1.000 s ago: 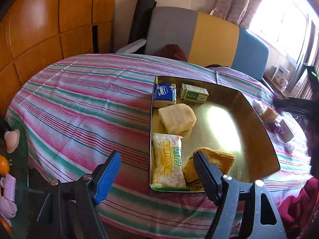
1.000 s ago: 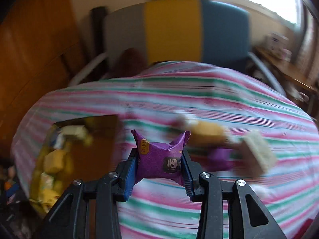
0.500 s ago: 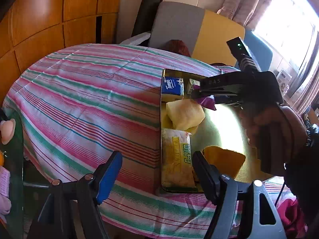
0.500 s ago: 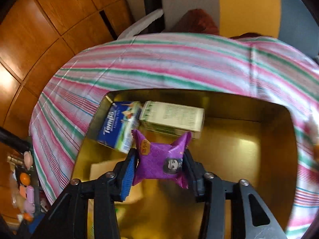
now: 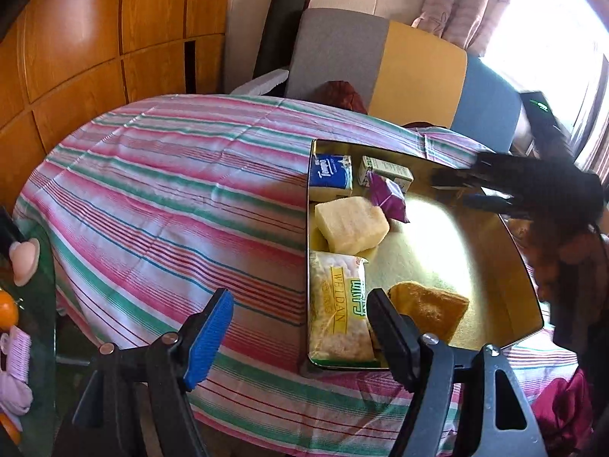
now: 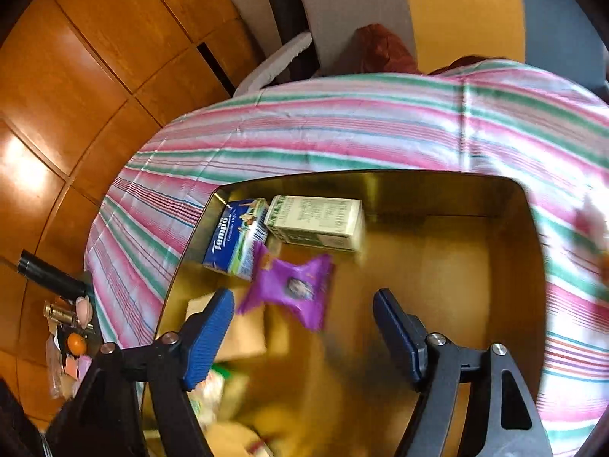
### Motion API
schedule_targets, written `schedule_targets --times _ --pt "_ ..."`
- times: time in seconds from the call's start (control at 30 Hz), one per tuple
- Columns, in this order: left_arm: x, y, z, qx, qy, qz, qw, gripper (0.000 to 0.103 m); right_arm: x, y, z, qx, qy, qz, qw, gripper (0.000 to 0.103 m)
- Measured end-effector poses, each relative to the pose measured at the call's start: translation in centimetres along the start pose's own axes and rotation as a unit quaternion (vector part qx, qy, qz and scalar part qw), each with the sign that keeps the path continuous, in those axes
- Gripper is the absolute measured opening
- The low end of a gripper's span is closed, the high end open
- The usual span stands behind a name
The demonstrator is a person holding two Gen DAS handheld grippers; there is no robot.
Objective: Organize objects
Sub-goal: 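Carry the purple candy packet into the gold tray and open the right tool, then move both tools back toward the remaining items on the table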
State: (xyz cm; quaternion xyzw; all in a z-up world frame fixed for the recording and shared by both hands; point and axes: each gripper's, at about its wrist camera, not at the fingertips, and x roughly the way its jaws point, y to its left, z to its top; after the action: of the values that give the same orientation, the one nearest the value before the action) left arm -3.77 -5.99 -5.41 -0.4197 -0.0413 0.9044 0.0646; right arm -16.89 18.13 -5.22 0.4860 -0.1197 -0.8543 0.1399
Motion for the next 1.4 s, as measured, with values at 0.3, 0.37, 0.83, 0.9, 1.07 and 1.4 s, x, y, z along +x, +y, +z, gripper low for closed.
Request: schedule_targets --times 0.3,0.37,0.83,0.9,1.07,1.4 --pt "-1.8 -3.0 0.4 0.047 -0.022 0.002 0.9987 0.074 -8.3 -7.5 -3.2 0.009 -0.041 -0.059 0.997 0.086" --pt "-2.2 -3.9 0.5 0.057 -0.024 -0.002 0.9981 0.074 -9.5 -9.2 -3.7 0.013 -0.048 -0.077 0.996 0.086" --pt "-2.7 -11.0 1.3 0.129 -0.02 -0.029 0.9911 0.074 -18.6 -23.8 -7.0 0.083 -0.113 -0.241 0.96 0.09" --pt "-2.5 -12.1 1.5 0.139 -0.017 -0.031 0.9896 0.074 -19.4 -26.4 -8.0 0.108 -0.129 -0.276 0.946 0.09" --pt "-1.9 -15.2 1.9 0.166 -0.012 -0.041 0.9852 0.074 -21.2 -30.9 -8.9 0.21 -0.145 -0.293 0.921 0.089" --pt "-0.8 -21.2 2.4 0.229 -0.008 -0.056 0.9718 0.074 -21.6 -32.4 -9.6 0.255 -0.142 -0.272 0.917 0.093"
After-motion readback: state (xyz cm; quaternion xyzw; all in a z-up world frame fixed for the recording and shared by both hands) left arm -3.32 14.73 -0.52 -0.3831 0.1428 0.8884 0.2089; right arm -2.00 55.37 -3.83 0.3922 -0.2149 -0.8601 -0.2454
